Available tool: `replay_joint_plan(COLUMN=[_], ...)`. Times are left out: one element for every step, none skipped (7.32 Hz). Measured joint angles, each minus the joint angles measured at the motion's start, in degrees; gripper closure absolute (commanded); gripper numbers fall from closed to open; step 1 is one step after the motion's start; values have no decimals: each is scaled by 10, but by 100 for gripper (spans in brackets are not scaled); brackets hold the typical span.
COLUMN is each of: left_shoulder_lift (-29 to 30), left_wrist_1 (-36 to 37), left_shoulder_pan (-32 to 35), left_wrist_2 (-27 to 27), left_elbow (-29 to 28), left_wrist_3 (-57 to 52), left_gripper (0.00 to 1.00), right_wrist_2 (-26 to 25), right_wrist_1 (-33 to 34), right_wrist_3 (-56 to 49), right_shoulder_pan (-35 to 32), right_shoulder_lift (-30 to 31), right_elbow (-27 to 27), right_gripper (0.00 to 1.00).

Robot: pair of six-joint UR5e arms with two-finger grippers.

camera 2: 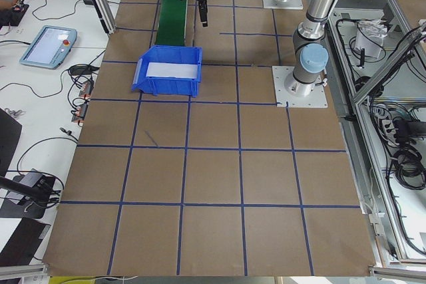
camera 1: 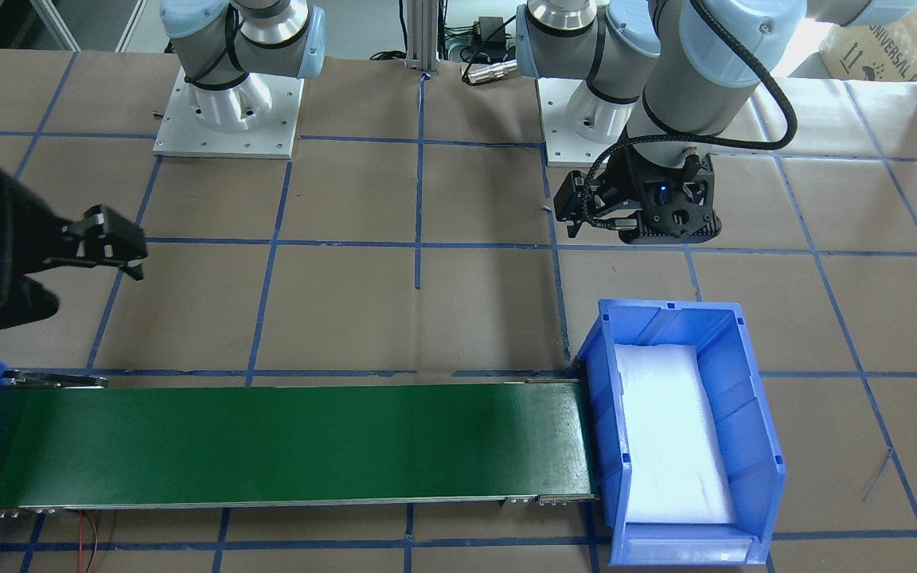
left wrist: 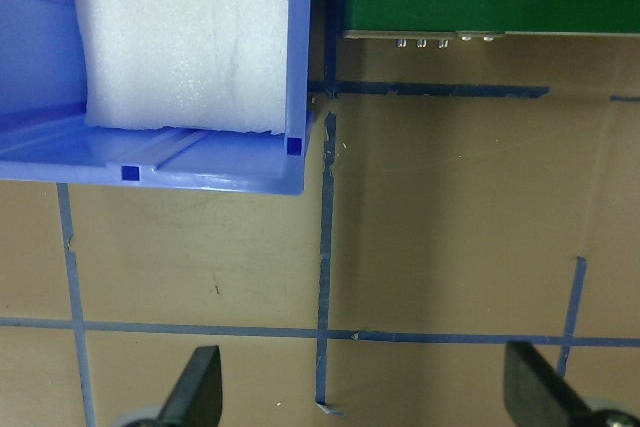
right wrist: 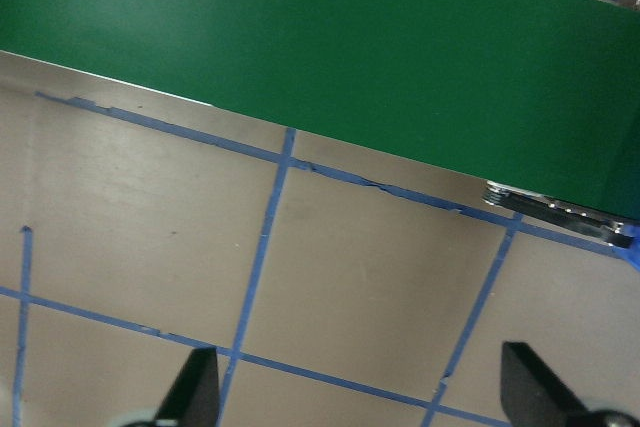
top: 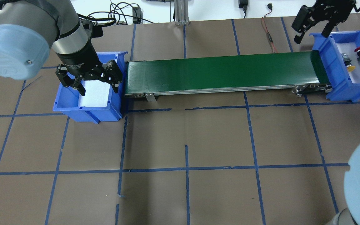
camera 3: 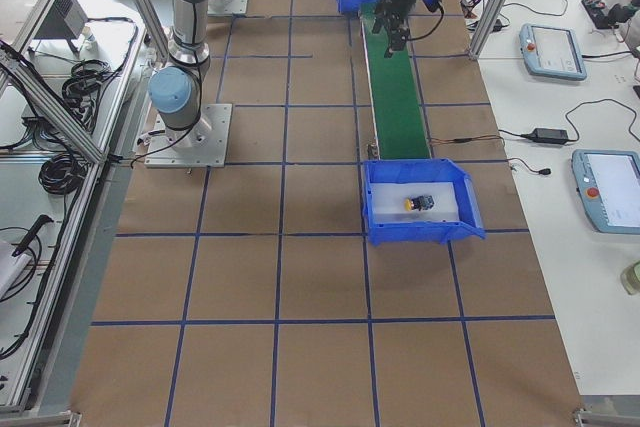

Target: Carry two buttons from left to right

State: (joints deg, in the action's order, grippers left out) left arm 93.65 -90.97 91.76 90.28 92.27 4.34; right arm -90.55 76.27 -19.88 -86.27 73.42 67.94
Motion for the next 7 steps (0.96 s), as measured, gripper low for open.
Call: replay_joint_plan(left_shoulder_lift=[-3,-3,1,6,11,14,16], left_wrist_1=[-1,-2,-3,-3,-3,-2,1], left_shoulder_pan=[0,2,4,5,8,12,16], left_wrist_2=[1,1,2,1,-1,-1,-2], left_elbow=[2,3,1,-3,-5,-6,-5], left_wrist_3=[0,-1,-1,-1,-1,-1,-1], left_gripper=[0,0,0,0,0,0,0], right_wrist_2=[-1,-4,-7,-7,-5,-3,-2], right_wrist_1=[16,40,63,71,73,72,71], right_wrist_3=[68,144,193,213,220,220,220], right_shoulder_pan=[-46,-83,-100,-101,-92,-82,-75], right_shoulder_lift=[24,40,50,54,55,56,57], right_elbow=[21,47,69,81,87,89,89], right_gripper=[0,0,0,0,0,0,0])
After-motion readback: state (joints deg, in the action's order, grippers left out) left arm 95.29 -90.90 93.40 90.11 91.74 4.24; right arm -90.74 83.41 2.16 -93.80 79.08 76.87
